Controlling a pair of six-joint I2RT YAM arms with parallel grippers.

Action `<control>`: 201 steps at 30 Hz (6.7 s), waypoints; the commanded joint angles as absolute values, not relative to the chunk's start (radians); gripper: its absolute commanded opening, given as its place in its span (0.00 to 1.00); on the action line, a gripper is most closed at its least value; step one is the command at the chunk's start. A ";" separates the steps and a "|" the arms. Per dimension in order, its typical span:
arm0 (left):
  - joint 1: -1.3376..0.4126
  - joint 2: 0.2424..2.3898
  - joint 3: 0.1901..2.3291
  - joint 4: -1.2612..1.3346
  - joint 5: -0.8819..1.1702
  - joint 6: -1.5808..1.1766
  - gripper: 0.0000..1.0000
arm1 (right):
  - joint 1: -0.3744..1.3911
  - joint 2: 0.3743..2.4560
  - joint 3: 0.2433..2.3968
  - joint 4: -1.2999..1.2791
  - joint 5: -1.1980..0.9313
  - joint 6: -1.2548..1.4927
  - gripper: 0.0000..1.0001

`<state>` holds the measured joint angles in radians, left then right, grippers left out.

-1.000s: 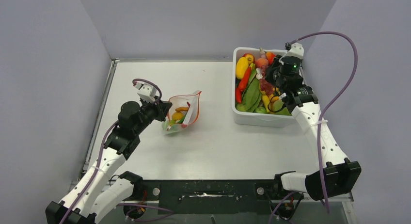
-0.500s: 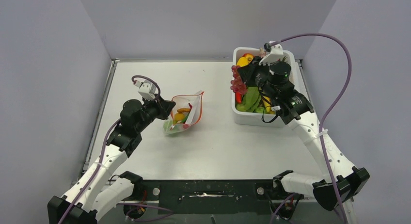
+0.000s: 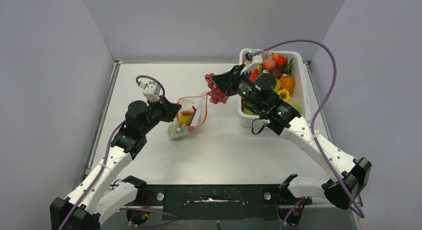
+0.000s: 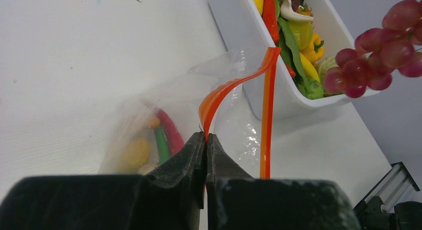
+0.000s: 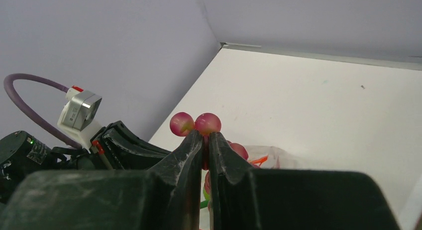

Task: Place the food in the zip-top bag and seal the zipper
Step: Place the fake fruit in the zipper food storage bag, then pick up the fake vegetable from the bin.

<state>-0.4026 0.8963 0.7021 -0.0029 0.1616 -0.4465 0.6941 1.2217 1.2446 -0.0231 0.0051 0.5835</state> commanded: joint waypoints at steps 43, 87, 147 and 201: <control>-0.376 0.858 0.748 0.041 0.186 -0.471 0.00 | 0.931 1.548 1.124 0.291 0.197 0.656 0.07; -0.371 0.784 0.708 -0.038 0.148 -0.244 0.00 | 0.502 1.130 1.223 -0.660 0.428 0.458 0.49; -0.370 0.779 0.700 -0.038 0.152 -0.233 0.00 | -0.014 1.434 1.085 -0.502 0.362 0.312 0.68; -0.370 0.781 0.696 0.018 0.187 -0.281 0.00 | 0.706 1.107 1.116 -0.055 -0.014 0.438 0.52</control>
